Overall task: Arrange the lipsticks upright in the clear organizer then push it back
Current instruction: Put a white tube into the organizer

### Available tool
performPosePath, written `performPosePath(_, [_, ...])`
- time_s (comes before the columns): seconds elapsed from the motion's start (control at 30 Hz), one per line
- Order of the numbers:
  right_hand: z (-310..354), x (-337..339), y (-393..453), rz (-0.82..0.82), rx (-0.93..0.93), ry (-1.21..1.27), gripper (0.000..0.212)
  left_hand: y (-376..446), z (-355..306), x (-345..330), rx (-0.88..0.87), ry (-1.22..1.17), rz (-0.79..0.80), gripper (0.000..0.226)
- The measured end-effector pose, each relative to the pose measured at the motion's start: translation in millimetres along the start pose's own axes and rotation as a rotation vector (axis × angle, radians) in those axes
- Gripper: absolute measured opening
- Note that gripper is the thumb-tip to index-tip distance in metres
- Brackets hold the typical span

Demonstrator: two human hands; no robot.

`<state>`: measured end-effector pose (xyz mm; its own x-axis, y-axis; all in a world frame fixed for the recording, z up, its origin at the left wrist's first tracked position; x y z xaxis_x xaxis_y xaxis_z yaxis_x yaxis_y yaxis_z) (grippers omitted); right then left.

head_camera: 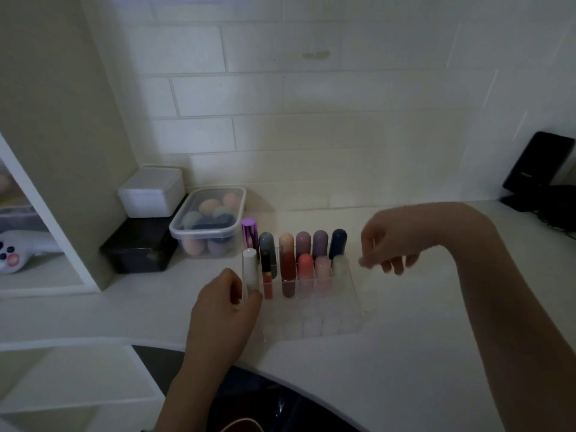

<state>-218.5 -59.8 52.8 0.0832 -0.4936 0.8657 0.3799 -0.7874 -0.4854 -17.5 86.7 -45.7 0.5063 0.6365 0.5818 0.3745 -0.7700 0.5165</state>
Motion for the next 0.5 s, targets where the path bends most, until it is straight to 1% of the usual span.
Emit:
performPosePath(0.07, [4, -16, 11, 0.151, -0.038, -0.011, 0.017, -2, 1, -1, 0.030, 0.017, 0.079, 0.041])
performPosePath(0.1, [8, -23, 16, 0.216, -0.038, -0.004, 0.017, -1, 2, 0, 0.041, 0.038, 0.105, 0.044])
performPosePath(0.17, [14, -33, 21, 0.305, -0.041, 0.002, 0.018, 1, 3, 0, 0.051, 0.062, 0.138, 0.041])
performPosePath(0.23, [16, -36, 23, 0.345, -0.044, -0.009, 0.020, 3, 3, 1, 0.053, 0.053, 0.142, 0.039])
performPosePath(0.37, [12, -37, 24, 0.369, -0.044, 0.061, 0.023, 7, 0, -1, 0.051, 0.035, 0.106, 0.037])
performPosePath(0.5, [5, -31, 33, 0.247, -0.029, 0.251, 0.025, 24, -7, -8, 0.019, 0.067, 0.122, 0.037])
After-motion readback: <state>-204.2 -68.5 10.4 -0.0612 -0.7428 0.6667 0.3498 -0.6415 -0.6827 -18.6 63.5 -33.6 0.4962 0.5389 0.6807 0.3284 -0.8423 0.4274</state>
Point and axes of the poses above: each hand's wrist, its own y-axis towards the middle knuckle, its own x-axis out of the back of the hand, z = x × y, the point moved 4 cm from there along y, towards the middle knuckle, and after that the axes turned 12 degrees about -x, right-handed, at the moved point
